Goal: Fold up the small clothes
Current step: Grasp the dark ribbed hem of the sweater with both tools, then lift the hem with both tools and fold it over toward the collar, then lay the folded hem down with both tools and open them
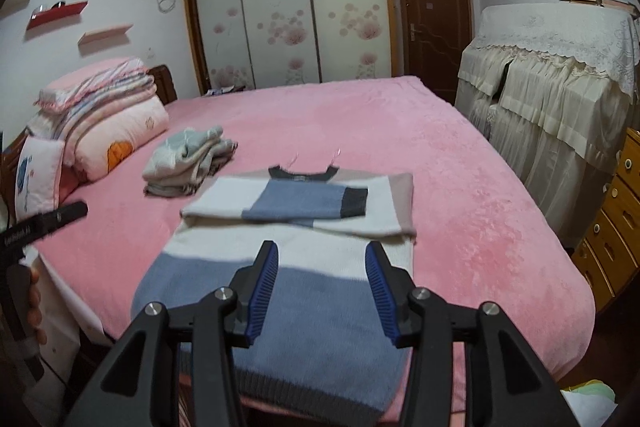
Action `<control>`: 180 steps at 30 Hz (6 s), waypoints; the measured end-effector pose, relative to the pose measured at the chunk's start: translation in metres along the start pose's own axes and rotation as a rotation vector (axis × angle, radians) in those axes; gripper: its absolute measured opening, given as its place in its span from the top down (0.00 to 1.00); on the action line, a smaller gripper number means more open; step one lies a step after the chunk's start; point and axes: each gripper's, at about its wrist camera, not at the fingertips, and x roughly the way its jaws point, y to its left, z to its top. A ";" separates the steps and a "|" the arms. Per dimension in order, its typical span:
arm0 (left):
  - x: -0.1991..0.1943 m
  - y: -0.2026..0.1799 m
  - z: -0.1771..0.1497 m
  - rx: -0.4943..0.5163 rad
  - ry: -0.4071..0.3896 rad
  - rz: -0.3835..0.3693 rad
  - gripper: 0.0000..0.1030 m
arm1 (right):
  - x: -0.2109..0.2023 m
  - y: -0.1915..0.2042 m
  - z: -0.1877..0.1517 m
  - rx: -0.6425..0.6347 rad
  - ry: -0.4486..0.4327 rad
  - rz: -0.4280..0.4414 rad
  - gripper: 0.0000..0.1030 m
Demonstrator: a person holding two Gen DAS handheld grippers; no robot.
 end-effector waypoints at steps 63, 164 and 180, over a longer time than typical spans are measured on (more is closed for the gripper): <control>0.131 0.077 -0.132 -0.312 0.540 -0.126 0.92 | 0.068 -0.082 -0.138 0.248 0.374 0.213 0.89; 0.324 0.001 0.152 0.091 0.199 0.073 0.32 | 0.251 -0.115 0.134 0.118 0.141 -0.042 0.67; 0.278 0.076 0.058 -0.032 0.301 0.021 0.34 | 0.208 -0.120 0.028 0.181 0.248 -0.033 0.54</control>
